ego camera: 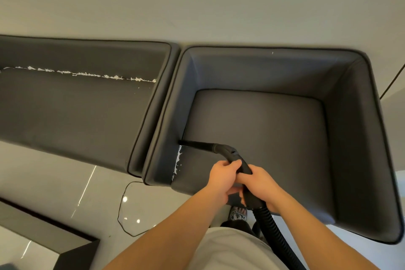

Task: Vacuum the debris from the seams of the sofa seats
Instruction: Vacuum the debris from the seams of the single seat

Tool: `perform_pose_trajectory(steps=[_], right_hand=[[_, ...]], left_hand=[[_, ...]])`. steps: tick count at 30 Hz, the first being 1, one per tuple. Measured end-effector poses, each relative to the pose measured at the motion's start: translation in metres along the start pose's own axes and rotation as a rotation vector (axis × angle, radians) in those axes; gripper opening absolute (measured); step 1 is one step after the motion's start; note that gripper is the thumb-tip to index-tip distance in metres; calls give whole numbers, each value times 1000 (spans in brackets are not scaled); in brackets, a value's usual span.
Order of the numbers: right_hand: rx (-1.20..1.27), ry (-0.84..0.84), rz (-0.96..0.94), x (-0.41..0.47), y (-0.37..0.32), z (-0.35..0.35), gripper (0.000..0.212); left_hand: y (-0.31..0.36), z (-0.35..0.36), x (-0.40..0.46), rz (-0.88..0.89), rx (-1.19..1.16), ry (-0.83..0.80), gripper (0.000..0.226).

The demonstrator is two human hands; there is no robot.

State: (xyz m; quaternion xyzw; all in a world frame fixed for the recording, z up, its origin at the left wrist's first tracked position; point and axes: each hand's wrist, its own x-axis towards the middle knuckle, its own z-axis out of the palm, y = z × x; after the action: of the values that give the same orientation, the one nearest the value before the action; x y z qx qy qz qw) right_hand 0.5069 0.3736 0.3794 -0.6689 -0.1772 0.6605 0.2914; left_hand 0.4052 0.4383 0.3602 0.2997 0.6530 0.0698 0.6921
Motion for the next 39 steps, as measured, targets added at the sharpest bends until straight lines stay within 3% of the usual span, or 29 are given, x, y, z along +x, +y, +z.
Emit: perform_pose_trajectory(steps=[6, 11, 16, 27, 39], right_hand=[[-32, 58, 19, 9, 8, 9, 12], [-174, -23, 40, 9, 0, 23, 16], [-271, -96, 46, 9, -5, 16, 14], [-254, -188, 126, 1, -3, -2, 14], [-316, -250, 145, -11, -4, 0, 15]], left_hand=[[-10, 5, 2, -3, 102, 28, 28], [-8, 5, 3, -40, 48, 124, 43], [-12, 9, -3, -92, -33, 151, 44], [-13, 27, -7, -112, 65, 216, 45], [-29, 25, -17, -148, -23, 253, 44]])
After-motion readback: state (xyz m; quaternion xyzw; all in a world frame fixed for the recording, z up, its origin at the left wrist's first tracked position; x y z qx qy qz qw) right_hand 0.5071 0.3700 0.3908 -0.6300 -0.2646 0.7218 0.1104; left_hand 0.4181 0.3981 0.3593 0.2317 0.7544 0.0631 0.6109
